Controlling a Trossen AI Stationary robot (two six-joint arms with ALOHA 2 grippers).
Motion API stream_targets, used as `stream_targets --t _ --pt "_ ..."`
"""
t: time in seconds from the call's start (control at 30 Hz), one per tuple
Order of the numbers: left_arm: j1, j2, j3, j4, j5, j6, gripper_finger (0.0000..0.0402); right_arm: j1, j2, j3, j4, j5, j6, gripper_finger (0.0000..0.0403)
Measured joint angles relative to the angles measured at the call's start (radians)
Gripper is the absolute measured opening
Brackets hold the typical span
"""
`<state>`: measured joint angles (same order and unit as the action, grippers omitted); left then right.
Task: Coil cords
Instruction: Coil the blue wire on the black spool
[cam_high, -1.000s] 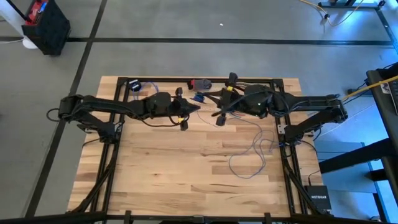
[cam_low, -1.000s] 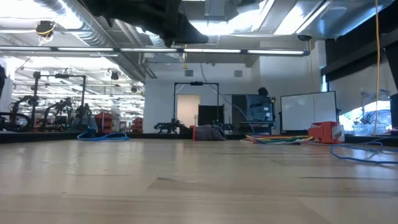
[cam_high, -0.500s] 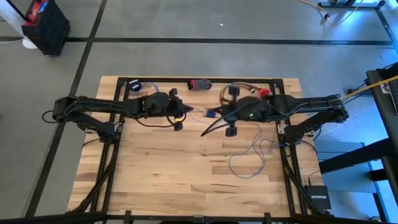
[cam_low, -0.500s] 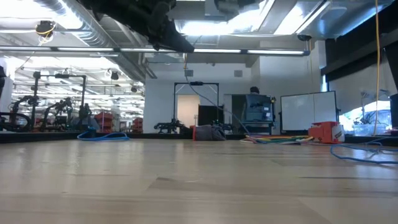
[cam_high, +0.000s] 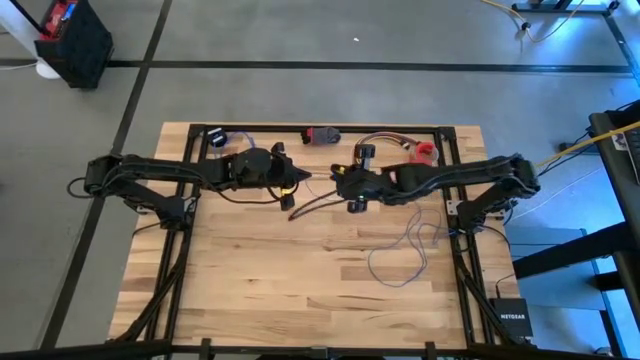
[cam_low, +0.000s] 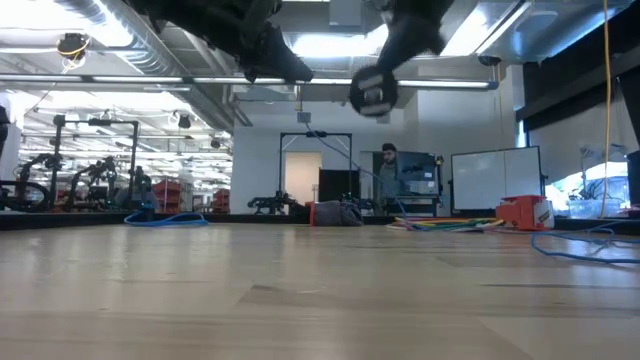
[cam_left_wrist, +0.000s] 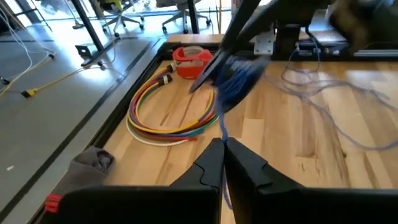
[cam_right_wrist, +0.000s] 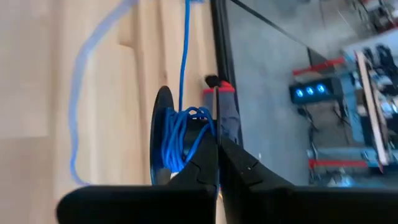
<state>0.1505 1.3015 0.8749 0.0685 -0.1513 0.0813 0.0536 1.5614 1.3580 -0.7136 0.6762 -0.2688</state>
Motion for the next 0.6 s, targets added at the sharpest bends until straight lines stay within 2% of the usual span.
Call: stream_targets --t 0.27,0.43,0.6 --pt "-0.017 0.022 0.000 0.135 0.000 -0.028 0.0005 -0.059 0.060 -0.001 0.163 0.039 0.010 0.0003" --pt "-0.034 0.057 0.001 0.211 0.042 -0.023 0.0005 -0.070 0.056 -0.001 0.328 0.016 -0.012 0.0003" --pt "-0.053 0.084 0.002 0.312 0.042 -0.025 0.0005 -0.069 0.055 -0.001 0.468 -0.028 -0.049 0.0003"
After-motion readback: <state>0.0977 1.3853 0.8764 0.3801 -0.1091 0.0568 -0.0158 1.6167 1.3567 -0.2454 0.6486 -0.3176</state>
